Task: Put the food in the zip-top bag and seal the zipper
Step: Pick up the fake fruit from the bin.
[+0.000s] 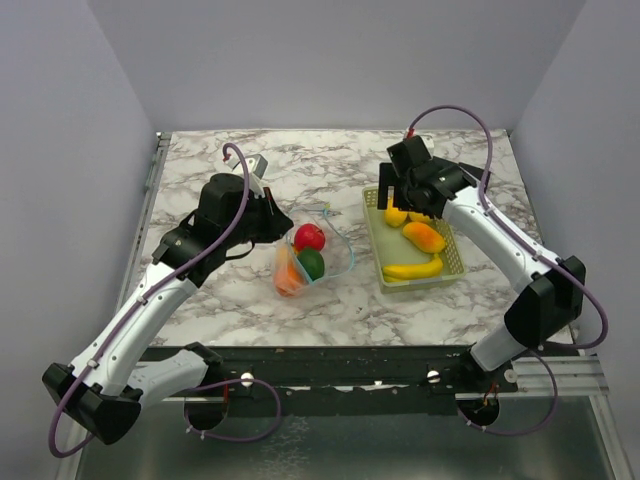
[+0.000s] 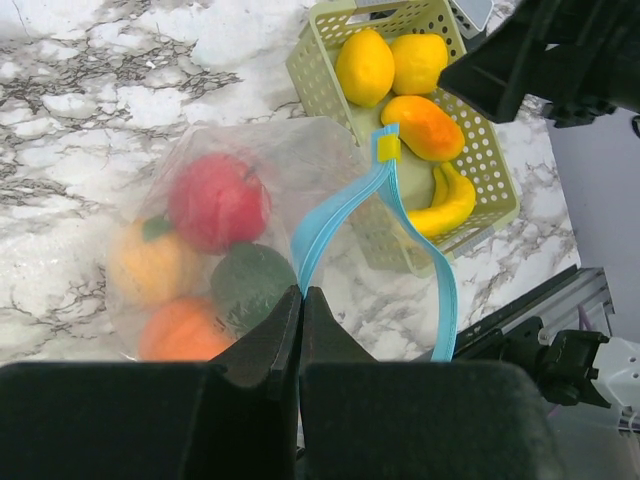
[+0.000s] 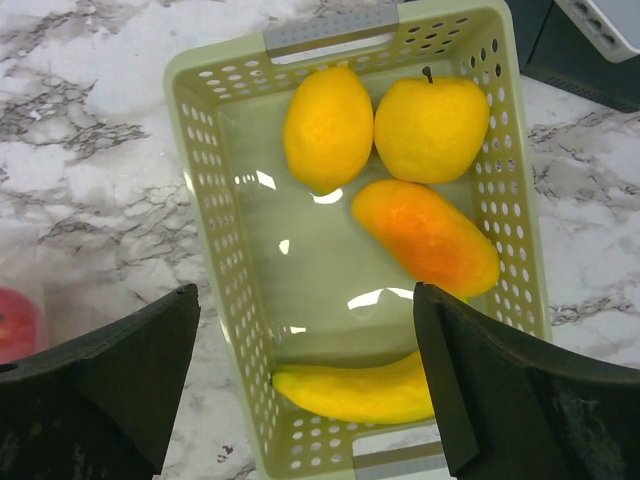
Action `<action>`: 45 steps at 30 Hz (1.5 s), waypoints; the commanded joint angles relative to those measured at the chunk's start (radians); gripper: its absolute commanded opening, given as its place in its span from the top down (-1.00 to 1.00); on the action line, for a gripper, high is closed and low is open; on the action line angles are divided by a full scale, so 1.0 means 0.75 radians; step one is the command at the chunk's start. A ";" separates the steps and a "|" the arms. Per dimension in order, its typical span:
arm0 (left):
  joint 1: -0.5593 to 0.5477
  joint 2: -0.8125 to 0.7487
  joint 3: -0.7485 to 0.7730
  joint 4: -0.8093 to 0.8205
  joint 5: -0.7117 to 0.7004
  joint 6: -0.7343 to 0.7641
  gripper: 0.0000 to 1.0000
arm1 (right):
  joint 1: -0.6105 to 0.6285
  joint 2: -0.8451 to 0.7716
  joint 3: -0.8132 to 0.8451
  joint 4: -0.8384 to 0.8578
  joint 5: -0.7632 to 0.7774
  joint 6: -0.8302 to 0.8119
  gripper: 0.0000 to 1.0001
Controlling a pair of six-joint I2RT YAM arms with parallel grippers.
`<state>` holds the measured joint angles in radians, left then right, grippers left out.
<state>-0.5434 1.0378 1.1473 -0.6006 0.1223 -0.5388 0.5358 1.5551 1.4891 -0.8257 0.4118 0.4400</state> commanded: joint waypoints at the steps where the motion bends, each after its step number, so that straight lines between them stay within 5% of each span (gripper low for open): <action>1: 0.003 -0.035 -0.007 0.017 -0.029 0.021 1.00 | -0.062 0.090 -0.024 0.073 -0.092 0.021 -0.86; 35: 0.003 -0.007 0.013 0.005 -0.023 0.019 1.00 | -0.231 0.620 0.124 0.236 -0.153 0.210 -0.83; 45: 0.003 -0.008 0.011 0.003 -0.030 0.016 1.00 | -0.240 0.641 0.079 0.290 -0.163 0.223 -0.44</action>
<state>-0.5434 1.0344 1.1473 -0.6014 0.1207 -0.5339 0.3645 2.0163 1.5669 -0.6445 0.3000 0.5907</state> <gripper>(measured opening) 0.006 0.765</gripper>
